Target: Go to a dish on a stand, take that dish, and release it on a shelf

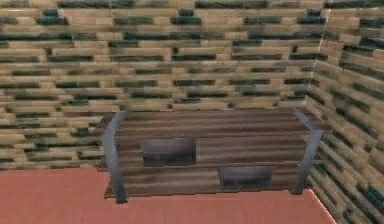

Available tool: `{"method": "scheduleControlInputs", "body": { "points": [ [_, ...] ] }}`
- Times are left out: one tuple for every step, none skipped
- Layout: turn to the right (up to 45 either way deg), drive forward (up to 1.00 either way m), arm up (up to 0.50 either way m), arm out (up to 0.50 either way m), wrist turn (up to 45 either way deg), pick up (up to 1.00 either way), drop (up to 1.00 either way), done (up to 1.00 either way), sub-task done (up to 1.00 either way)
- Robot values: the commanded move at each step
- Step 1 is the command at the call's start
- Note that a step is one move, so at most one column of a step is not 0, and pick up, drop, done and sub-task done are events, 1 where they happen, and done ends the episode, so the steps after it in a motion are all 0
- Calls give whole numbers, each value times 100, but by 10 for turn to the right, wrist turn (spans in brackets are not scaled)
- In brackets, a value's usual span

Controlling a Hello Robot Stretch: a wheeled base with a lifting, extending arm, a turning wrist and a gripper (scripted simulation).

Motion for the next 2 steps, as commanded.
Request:
{"method": "scheduleControlInputs", "body": {
  "points": [
    [120,0,0,0,0,0,0,0,0],
    [0,70,0,0,0,0,0,0,0]
  ]
}}
